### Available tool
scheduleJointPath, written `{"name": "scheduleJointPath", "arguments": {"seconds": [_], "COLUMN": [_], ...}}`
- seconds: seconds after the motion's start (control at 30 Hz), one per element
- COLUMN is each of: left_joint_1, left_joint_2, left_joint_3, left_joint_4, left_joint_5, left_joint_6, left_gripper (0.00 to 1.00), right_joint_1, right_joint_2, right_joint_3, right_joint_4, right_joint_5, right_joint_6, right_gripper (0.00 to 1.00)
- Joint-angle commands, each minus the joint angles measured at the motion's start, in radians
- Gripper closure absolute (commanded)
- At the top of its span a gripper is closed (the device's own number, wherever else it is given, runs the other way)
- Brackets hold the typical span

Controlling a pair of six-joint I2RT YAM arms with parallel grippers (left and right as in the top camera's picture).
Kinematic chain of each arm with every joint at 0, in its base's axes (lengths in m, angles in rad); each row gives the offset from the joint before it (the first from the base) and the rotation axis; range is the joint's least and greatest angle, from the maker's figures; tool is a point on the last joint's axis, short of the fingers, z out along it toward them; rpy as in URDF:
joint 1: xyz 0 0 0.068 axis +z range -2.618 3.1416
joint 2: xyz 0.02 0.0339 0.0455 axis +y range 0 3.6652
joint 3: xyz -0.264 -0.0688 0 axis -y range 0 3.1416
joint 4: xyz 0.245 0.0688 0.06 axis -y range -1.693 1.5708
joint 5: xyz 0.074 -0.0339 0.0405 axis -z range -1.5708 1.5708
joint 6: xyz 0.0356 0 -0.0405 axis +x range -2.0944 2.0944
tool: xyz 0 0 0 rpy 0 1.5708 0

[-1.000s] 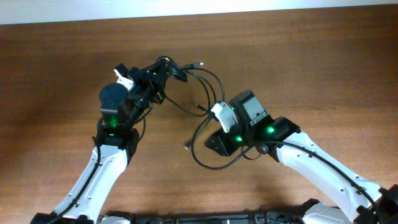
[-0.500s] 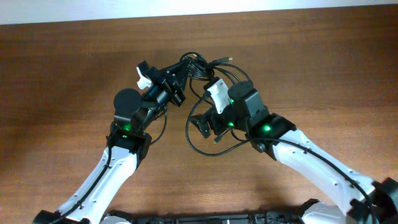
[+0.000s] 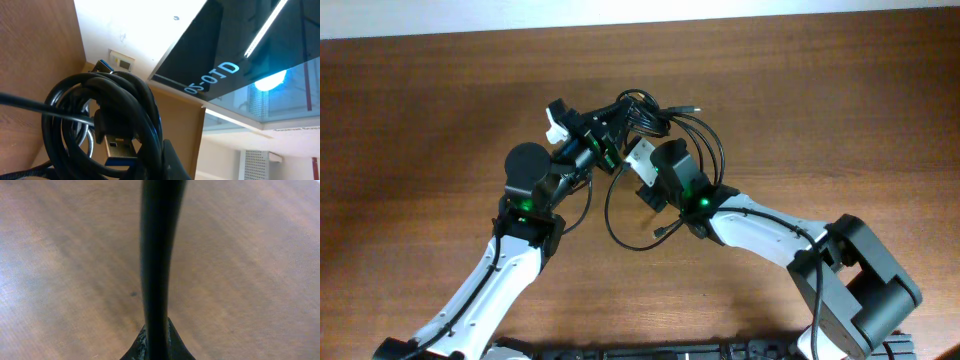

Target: Untangle cables

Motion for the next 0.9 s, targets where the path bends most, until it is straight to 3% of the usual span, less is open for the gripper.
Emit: {"name": "scheduleJointPath", "arguments": {"seconds": [0.0,0.13,0.23,0.37,0.5,0.7,0.87], "left_joint_1": [-0.002,0.043,0.083,0.099,0.118,0.127,0.127], "left_joint_2": [-0.024,-0.024,-0.024,-0.024,-0.024,-0.024,-0.024], "left_joint_3": [0.023,0.024,0.024,0.023,0.023,0.023,0.023], "left_joint_4": [-0.018,-0.039,-0.039,-0.057,-0.22,-0.23,-0.231], "left_joint_5": [-0.042,-0.059,-0.058,-0.063,-0.127,-0.142,-0.386], "left_joint_6": [-0.004,0.102,0.108,0.126,0.169,0.177,0.176], "left_gripper": [1.0,1.0,1.0,1.0,1.0,1.0,1.0], "right_joint_1": [0.042,0.136,0.192,0.192,0.192,0.188,0.188], "right_joint_2": [-0.116,-0.269,-0.35,-0.391,-0.459,-0.475,-0.515], "right_joint_3": [0.006,0.006,0.006,0.006,0.006,0.006,0.006], "right_joint_4": [-0.097,-0.398,-0.555,-0.612,-0.677,-0.784,-0.901], "right_joint_5": [-0.154,-0.212,-0.211,-0.262,-0.315,-0.256,-0.255], "right_joint_6": [0.094,0.101,0.101,0.101,0.088,0.068,0.066], "right_gripper": [0.96,0.96,0.96,0.96,0.96,0.96,0.96]}}
